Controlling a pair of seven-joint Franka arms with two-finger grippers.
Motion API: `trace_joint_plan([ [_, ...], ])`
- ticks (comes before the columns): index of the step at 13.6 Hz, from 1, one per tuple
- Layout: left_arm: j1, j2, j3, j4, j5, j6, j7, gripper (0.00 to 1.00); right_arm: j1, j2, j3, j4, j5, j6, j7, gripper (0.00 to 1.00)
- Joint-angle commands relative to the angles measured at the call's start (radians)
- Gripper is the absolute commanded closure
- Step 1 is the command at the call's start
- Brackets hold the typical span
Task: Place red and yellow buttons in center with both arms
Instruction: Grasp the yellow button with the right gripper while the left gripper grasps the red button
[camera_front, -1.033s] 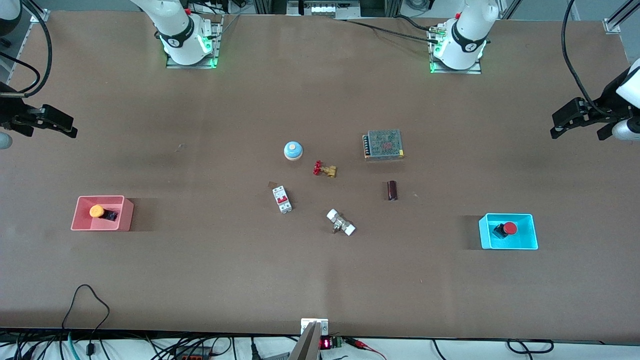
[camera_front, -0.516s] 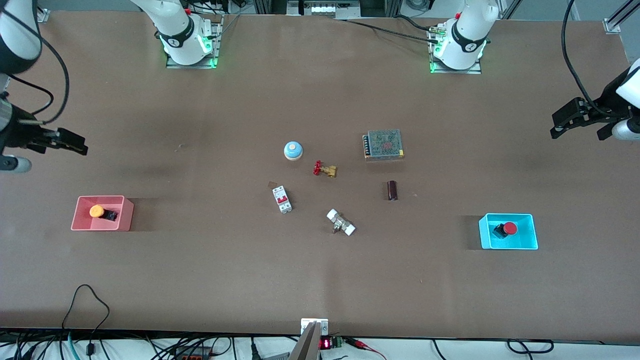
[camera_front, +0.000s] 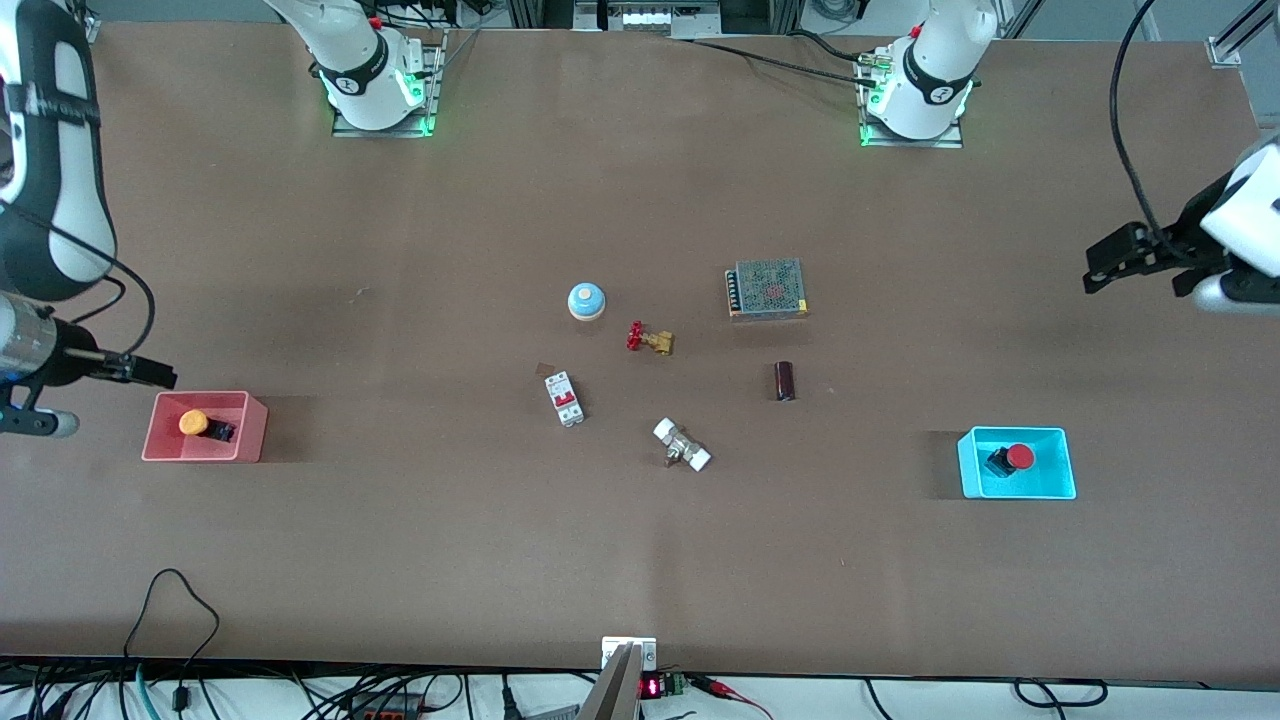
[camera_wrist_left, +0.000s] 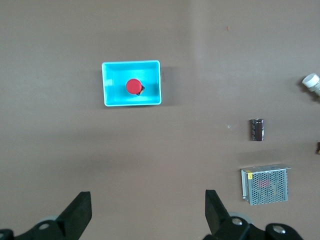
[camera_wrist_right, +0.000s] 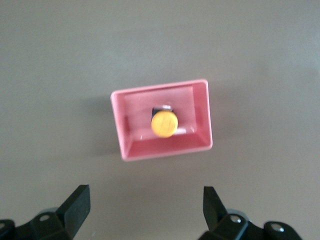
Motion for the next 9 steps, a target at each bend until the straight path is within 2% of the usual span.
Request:
trace_joint_plan([
  [1, 0.007, 0.094, -0.002, 0.036, 0.0, 0.003, 0.007, 0.0, -0.009, 0.069, 0.008, 0.015, 0.003, 0.053, -0.014, 0.0],
  [6, 0.013, 0.245, 0.007, 0.034, 0.01, 0.193, 0.009, 0.0, -0.039, 0.185, 0.008, 0.015, 0.007, 0.2, -0.12, 0.0],
  [9, 0.033, 0.332, 0.009, 0.034, 0.01, 0.28, 0.015, 0.0, -0.046, 0.212, 0.008, 0.017, 0.007, 0.228, -0.165, 0.0],
])
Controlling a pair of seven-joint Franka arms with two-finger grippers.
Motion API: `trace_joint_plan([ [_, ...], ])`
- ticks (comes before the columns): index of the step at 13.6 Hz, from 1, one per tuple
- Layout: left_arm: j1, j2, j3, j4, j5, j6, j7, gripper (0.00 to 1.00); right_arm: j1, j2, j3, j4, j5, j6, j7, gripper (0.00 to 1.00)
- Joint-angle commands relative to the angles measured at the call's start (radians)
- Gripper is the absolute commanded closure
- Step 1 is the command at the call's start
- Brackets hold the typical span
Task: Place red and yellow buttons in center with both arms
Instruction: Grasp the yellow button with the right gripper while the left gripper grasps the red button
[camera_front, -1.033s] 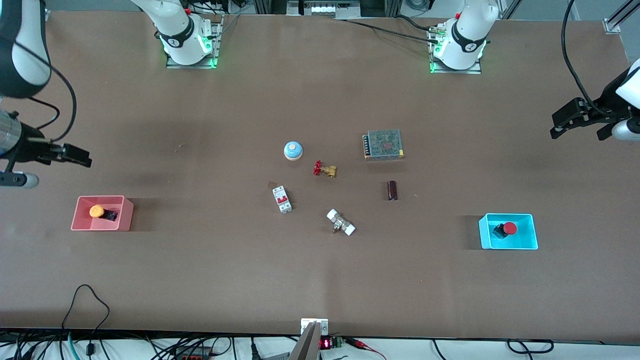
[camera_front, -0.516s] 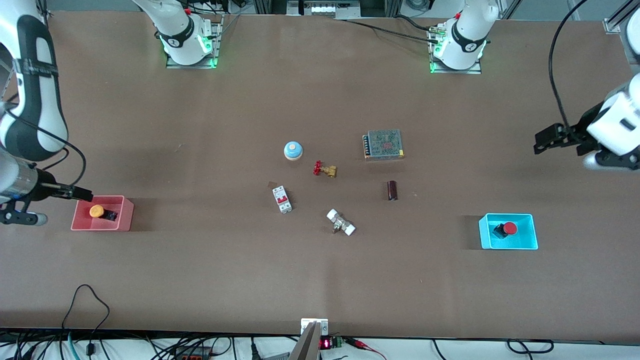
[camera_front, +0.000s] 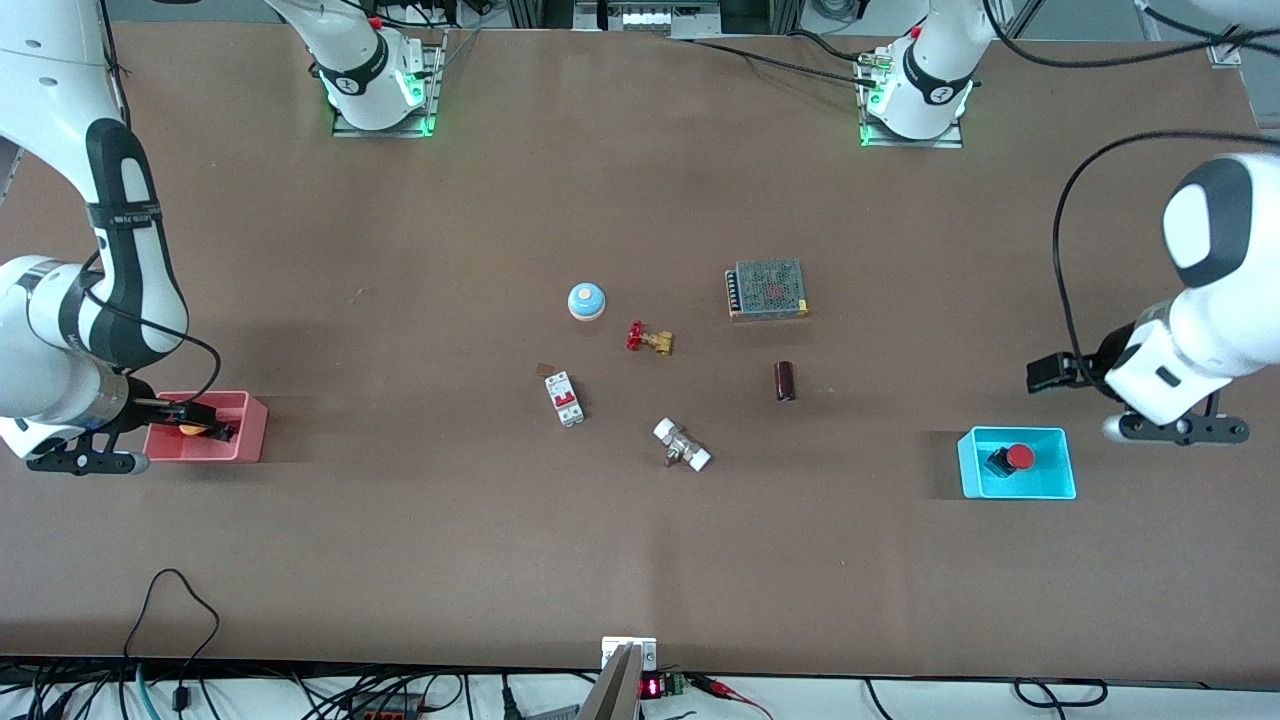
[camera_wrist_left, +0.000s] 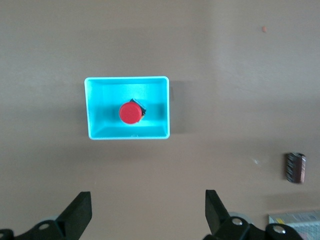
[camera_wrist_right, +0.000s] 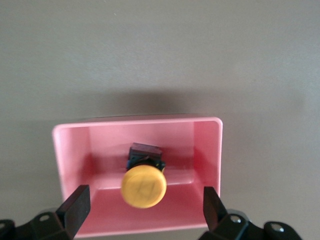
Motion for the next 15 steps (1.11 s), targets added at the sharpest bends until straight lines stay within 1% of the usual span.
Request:
trace_joint_plan([
  [1, 0.032, 0.085, -0.001, 0.033, 0.009, 0.055, 0.016, 0.0, -0.01, 0.013, 0.008, 0.015, 0.007, 0.008, -0.056, 0.0],
  [3, 0.054, 0.142, 0.001, 0.033, 0.009, 0.131, 0.021, 0.0, -0.012, 0.026, 0.008, 0.015, 0.007, 0.02, -0.059, 0.0],
  [5, 0.066, 0.208, 0.002, 0.032, 0.009, 0.223, 0.019, 0.0, -0.024, 0.042, 0.008, 0.015, 0.007, 0.067, -0.06, 0.0],
  [7, 0.072, 0.256, 0.007, 0.033, 0.009, 0.282, 0.019, 0.0, -0.024, 0.057, 0.01, 0.015, 0.009, 0.08, -0.066, 0.0],
  [10, 0.065, 0.317, 0.008, 0.032, 0.009, 0.325, 0.01, 0.0, -0.026, 0.074, 0.011, 0.017, 0.017, 0.081, -0.071, 0.0],
  [13, 0.06, 0.332, 0.01, 0.027, 0.009, 0.325, 0.009, 0.0, -0.024, 0.086, 0.014, 0.023, 0.018, 0.081, -0.071, 0.0],
  [14, 0.06, 0.332, 0.008, 0.027, 0.009, 0.324, 0.007, 0.02, -0.024, 0.086, 0.016, 0.023, 0.017, 0.081, -0.071, 0.0],
  [15, 0.06, 0.331, 0.008, 0.027, 0.009, 0.317, 0.006, 0.12, -0.023, 0.086, 0.016, 0.024, 0.017, 0.081, -0.073, 0.0],
])
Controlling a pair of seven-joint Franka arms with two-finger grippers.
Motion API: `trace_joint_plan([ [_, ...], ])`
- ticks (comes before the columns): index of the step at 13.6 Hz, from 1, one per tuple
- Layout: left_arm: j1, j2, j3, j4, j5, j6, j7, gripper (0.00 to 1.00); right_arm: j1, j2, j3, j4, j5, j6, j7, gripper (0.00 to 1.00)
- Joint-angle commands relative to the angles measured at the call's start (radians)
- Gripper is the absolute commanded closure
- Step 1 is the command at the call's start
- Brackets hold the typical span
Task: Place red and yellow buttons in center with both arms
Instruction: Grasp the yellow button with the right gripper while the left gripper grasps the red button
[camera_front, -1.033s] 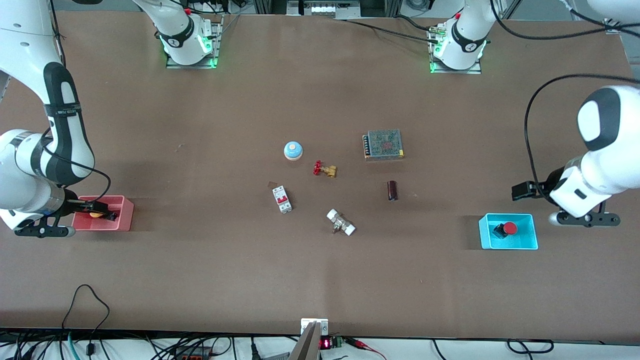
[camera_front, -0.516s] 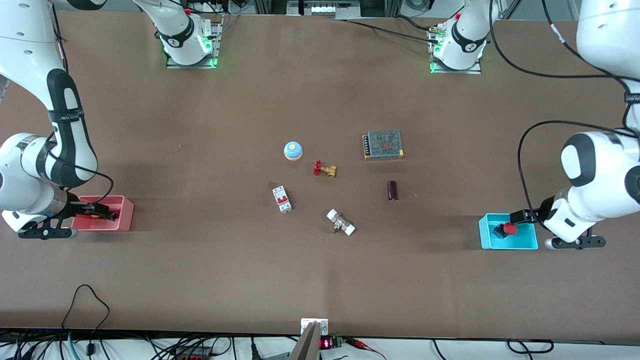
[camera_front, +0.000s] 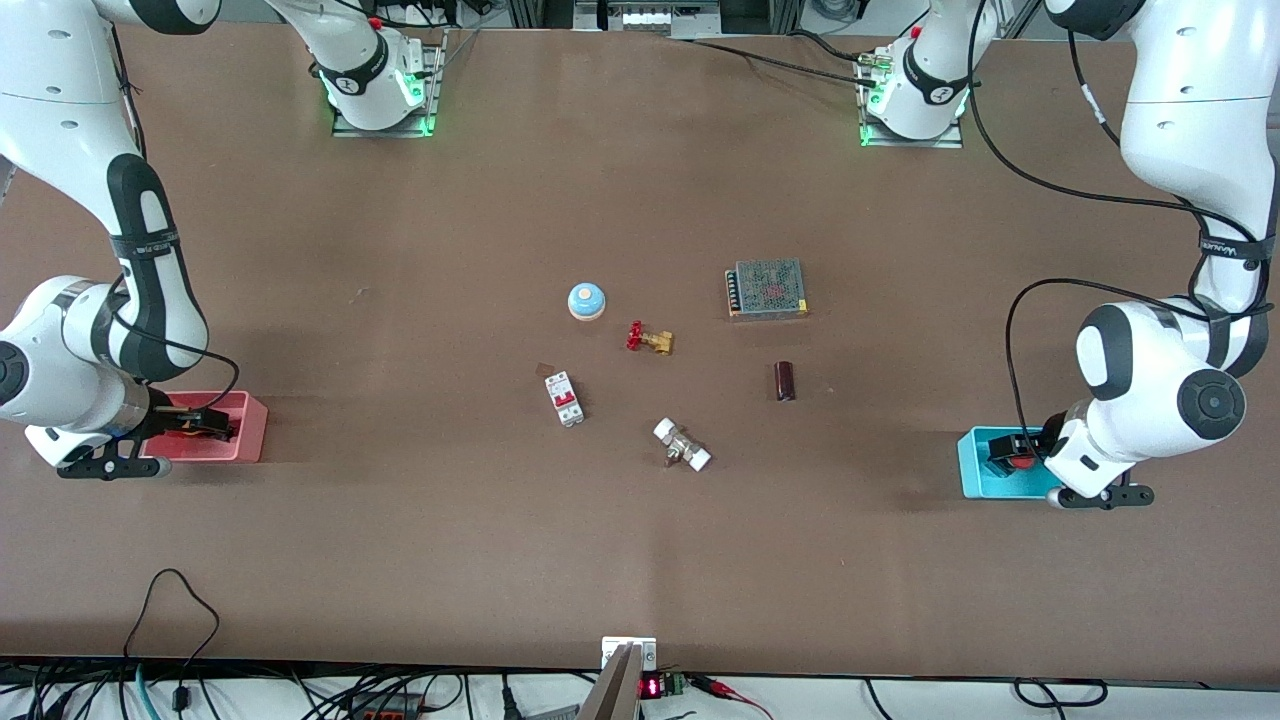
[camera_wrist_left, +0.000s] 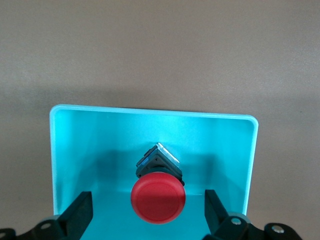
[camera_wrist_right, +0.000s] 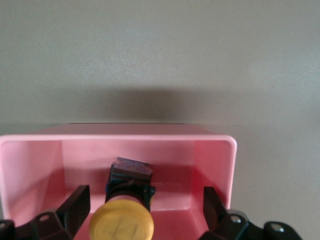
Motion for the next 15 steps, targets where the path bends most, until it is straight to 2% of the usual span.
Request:
trace_joint_plan([
  [1, -0.004, 0.004, 0.001, 0.023, 0.008, -0.015, -0.002, 0.25, -0.009, 0.014, 0.013, 0.022, 0.014, 0.001, -0.03, 0.0],
  [2, -0.003, 0.003, 0.001, 0.025, 0.008, -0.017, -0.008, 0.42, -0.009, 0.02, 0.013, 0.024, 0.014, 0.001, -0.035, 0.0],
  [4, -0.006, 0.001, 0.001, 0.026, 0.009, -0.017, -0.01, 0.66, -0.009, 0.03, 0.013, 0.036, 0.014, 0.001, -0.041, 0.14],
  [6, -0.021, -0.002, 0.002, 0.029, 0.008, -0.017, -0.008, 0.8, -0.008, 0.031, 0.013, 0.036, 0.015, 0.001, -0.039, 0.29],
  [7, -0.021, -0.008, 0.002, 0.032, 0.008, -0.017, -0.008, 0.86, -0.008, 0.03, 0.013, 0.036, 0.017, -0.001, -0.039, 0.4],
  [9, -0.023, -0.029, 0.002, 0.048, 0.009, -0.025, -0.008, 0.92, -0.009, 0.028, 0.013, 0.037, 0.017, -0.004, -0.041, 0.57],
  [11, -0.024, -0.06, -0.001, 0.09, 0.009, -0.098, -0.008, 0.92, -0.008, 0.024, 0.013, 0.037, 0.015, -0.008, -0.041, 0.7],
  [13, -0.05, -0.062, -0.001, 0.176, 0.009, -0.225, -0.031, 0.92, -0.006, 0.019, 0.013, 0.045, 0.015, -0.016, -0.042, 0.71],
  [15, -0.087, -0.072, -0.007, 0.2, 0.009, -0.296, -0.106, 0.92, -0.005, 0.014, 0.013, 0.057, 0.014, -0.051, -0.042, 0.71],
])
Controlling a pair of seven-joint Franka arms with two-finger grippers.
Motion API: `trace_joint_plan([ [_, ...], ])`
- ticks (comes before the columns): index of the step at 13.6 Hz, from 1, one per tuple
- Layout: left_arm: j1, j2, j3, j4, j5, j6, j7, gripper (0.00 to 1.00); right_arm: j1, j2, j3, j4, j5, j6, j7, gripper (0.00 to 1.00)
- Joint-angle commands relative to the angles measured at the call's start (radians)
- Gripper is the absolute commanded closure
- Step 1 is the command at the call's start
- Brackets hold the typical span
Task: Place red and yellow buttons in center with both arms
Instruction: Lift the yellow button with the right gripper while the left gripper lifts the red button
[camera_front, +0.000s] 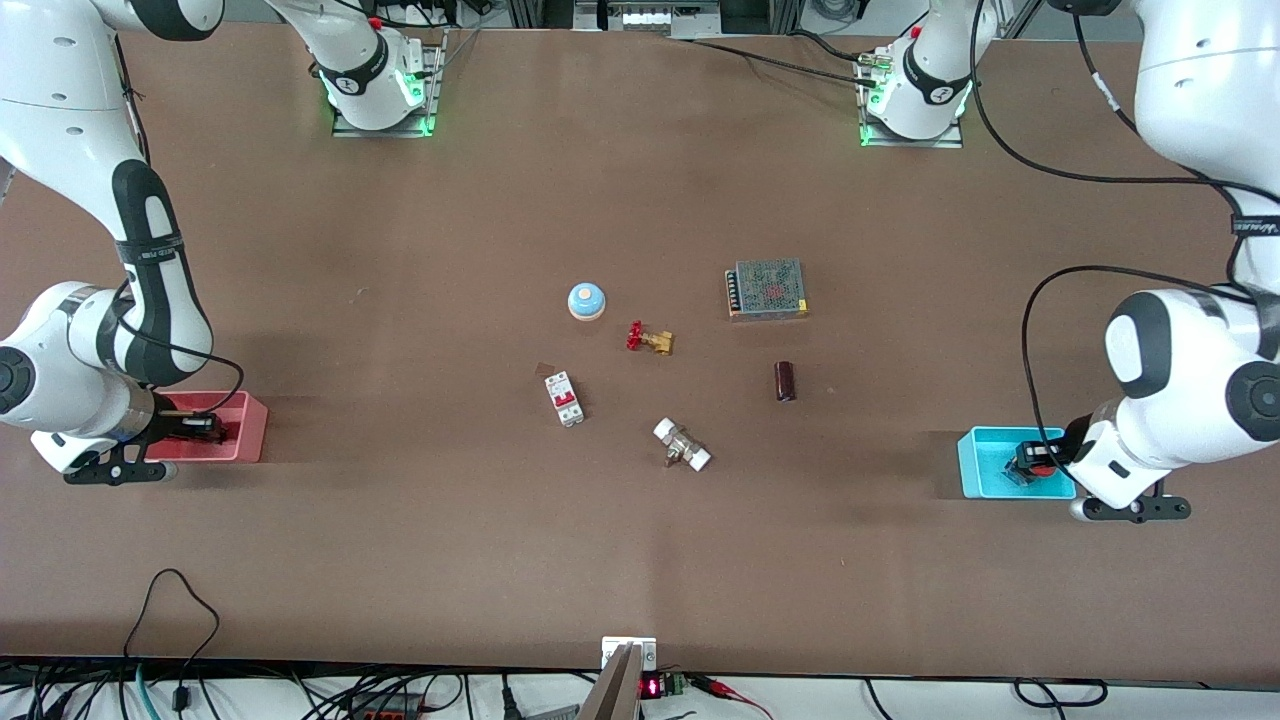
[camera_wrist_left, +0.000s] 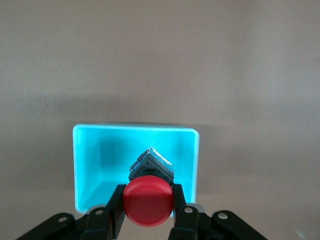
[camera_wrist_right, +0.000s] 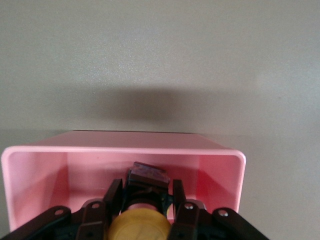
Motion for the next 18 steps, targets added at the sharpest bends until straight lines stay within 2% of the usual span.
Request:
trace_joint_plan([
  [1, -0.059, -0.015, -0.004, 0.034, 0.009, -0.094, -0.117, 0.92, -0.005, -0.005, 0.006, 0.038, 0.013, -0.06, -0.027, 0.71],
  [4, -0.132, -0.021, -0.005, 0.019, 0.009, -0.141, -0.251, 0.92, -0.002, -0.046, 0.009, 0.095, 0.016, -0.188, -0.025, 0.71],
  [6, -0.175, -0.024, -0.005, -0.02, 0.009, -0.126, -0.33, 0.92, 0.008, -0.096, 0.017, 0.144, 0.018, -0.279, -0.024, 0.71],
  [9, -0.228, -0.024, -0.007, -0.096, 0.008, -0.076, -0.41, 0.92, 0.054, -0.184, 0.024, 0.15, 0.024, -0.362, -0.01, 0.71],
  [11, -0.254, -0.024, -0.011, -0.164, 0.008, -0.004, -0.455, 0.92, 0.07, -0.219, 0.024, 0.144, 0.114, -0.467, 0.027, 0.7],
  [12, -0.263, -0.024, -0.011, -0.187, 0.005, 0.029, -0.46, 0.92, 0.077, -0.23, 0.024, 0.132, 0.169, -0.494, 0.029, 0.7],
  [15, -0.264, -0.024, -0.014, -0.26, -0.005, 0.134, -0.467, 0.91, 0.172, -0.288, 0.023, 0.017, 0.17, -0.465, 0.149, 0.69],
  [16, -0.263, -0.024, -0.017, -0.274, -0.009, 0.161, -0.47, 0.89, 0.208, -0.314, 0.02, -0.026, 0.168, -0.451, 0.194, 0.69],
  [18, -0.263, -0.023, -0.019, -0.276, -0.009, 0.17, -0.473, 0.78, 0.258, -0.375, 0.02, -0.134, 0.167, -0.387, 0.251, 0.69],
])
